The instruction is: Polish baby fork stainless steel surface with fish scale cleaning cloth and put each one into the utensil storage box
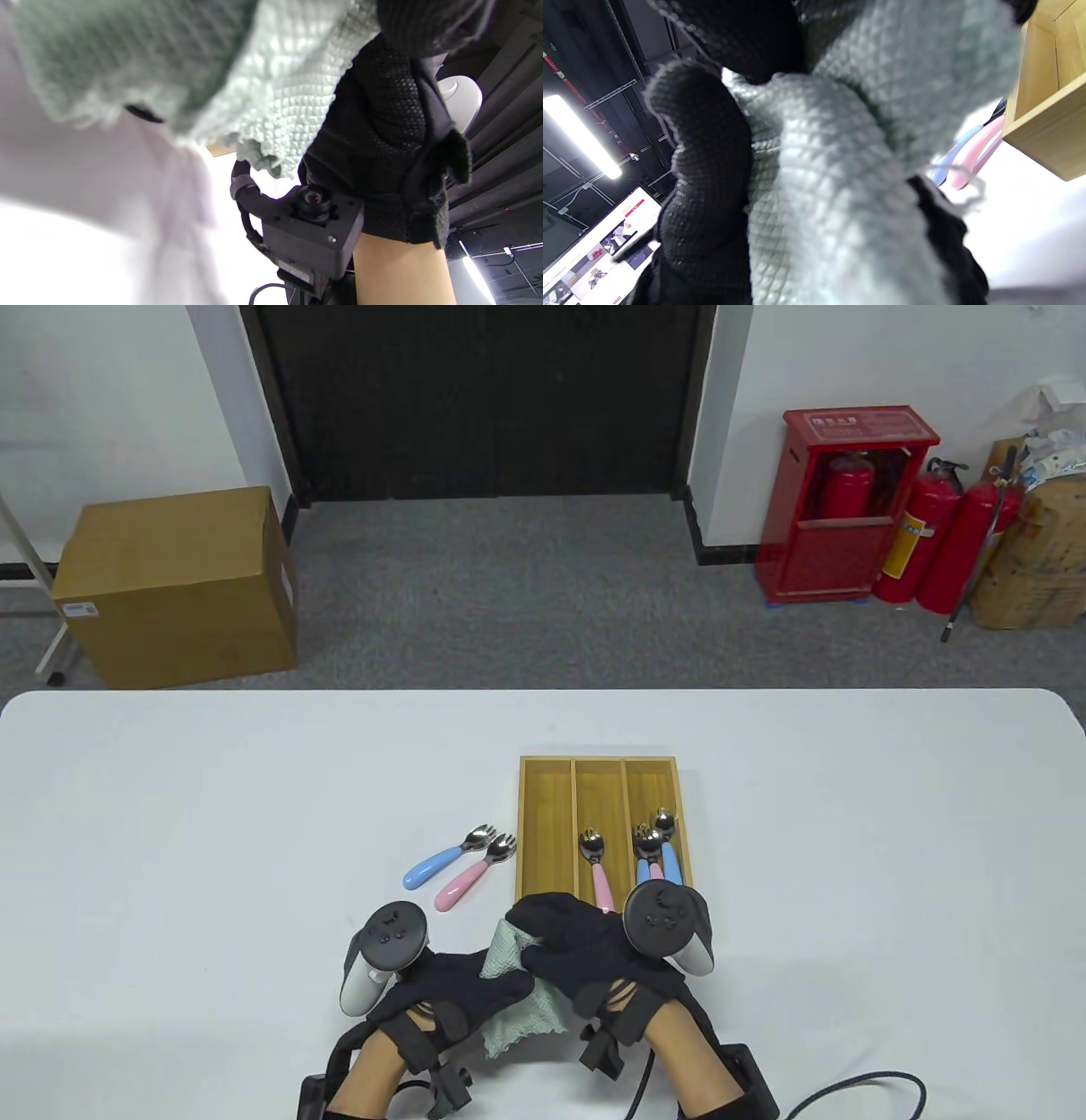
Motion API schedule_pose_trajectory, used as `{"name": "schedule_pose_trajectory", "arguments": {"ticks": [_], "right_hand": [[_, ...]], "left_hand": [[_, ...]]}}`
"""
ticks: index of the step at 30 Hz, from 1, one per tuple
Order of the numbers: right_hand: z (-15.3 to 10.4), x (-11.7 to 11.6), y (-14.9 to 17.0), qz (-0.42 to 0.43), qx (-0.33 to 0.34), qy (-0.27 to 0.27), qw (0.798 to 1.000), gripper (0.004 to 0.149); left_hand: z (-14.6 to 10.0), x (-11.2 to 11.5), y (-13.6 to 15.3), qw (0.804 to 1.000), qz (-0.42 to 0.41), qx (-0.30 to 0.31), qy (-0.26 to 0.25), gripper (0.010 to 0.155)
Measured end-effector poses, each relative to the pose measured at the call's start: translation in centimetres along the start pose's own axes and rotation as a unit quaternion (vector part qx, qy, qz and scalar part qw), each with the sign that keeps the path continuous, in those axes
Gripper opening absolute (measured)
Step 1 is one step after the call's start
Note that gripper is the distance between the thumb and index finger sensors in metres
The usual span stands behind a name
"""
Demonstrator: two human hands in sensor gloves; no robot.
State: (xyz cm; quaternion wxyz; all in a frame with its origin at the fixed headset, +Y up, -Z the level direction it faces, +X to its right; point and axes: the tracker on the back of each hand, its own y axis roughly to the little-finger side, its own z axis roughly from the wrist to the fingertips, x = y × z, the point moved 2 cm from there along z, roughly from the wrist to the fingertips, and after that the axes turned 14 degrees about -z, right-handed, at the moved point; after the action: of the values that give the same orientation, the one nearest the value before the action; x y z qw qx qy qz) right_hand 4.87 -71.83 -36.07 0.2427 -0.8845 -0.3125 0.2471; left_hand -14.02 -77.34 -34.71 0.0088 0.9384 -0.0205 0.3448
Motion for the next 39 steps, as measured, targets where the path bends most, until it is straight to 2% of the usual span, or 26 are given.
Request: {"name": "schedule_pose_trajectory", "arguments": {"ticks": [6,12,16,22,25,29,31,34,37,39], "right_hand": [[0.1,0.2,-0.3,-0.014,0.007,0.018,1.0,0.041],[-0.4,1.3,1.0,0.021,-0.02,0.056,0.998,0.04],[-1.0,2.5,2.2,0.044,-0.04,0.093,0.994,0.04],[-1.8,4.1,3.9,0.099,-0.067,0.142,0.983,0.039],[-2.1,4.6,4.6,0.124,-0.073,0.156,0.977,0.039],[-2.5,5.0,5.6,0.14,-0.085,0.167,0.972,0.038],[-2.8,5.0,6.2,0.143,-0.094,0.171,0.97,0.038],[-2.9,4.8,6.7,0.151,-0.101,0.161,0.97,0.038],[-2.8,4.6,7.2,0.15,-0.103,0.153,0.971,0.038],[-2.8,4.4,7.3,0.145,-0.105,0.146,0.973,0.038]], "left_hand": [[-0.1,-0.6,0.9,1.0,-0.025,-0.014,0.002,0.085],[-0.5,-1.8,0.9,0.999,-0.028,-0.01,-0.026,0.075],[-1.0,-2.8,0.8,0.998,-0.017,-0.016,-0.066,0.07],[-2.7,-5.4,-0.3,0.988,0.018,-0.002,-0.155,0.07],[-3.8,-6.9,-1.1,0.976,0.06,0.004,-0.208,0.07],[-5.3,-8.5,-2.1,0.947,0.147,-0.004,-0.286,0.067],[-5.8,-8.9,-2.5,0.926,0.198,-0.02,-0.321,0.065],[-5.5,-9.1,-2.6,0.905,0.246,-0.054,-0.343,0.062],[-4.2,-9.3,-2.6,0.878,0.311,-0.094,-0.352,0.059],[-2.8,-9.4,-2.7,0.858,0.362,-0.131,-0.341,0.059]]}}
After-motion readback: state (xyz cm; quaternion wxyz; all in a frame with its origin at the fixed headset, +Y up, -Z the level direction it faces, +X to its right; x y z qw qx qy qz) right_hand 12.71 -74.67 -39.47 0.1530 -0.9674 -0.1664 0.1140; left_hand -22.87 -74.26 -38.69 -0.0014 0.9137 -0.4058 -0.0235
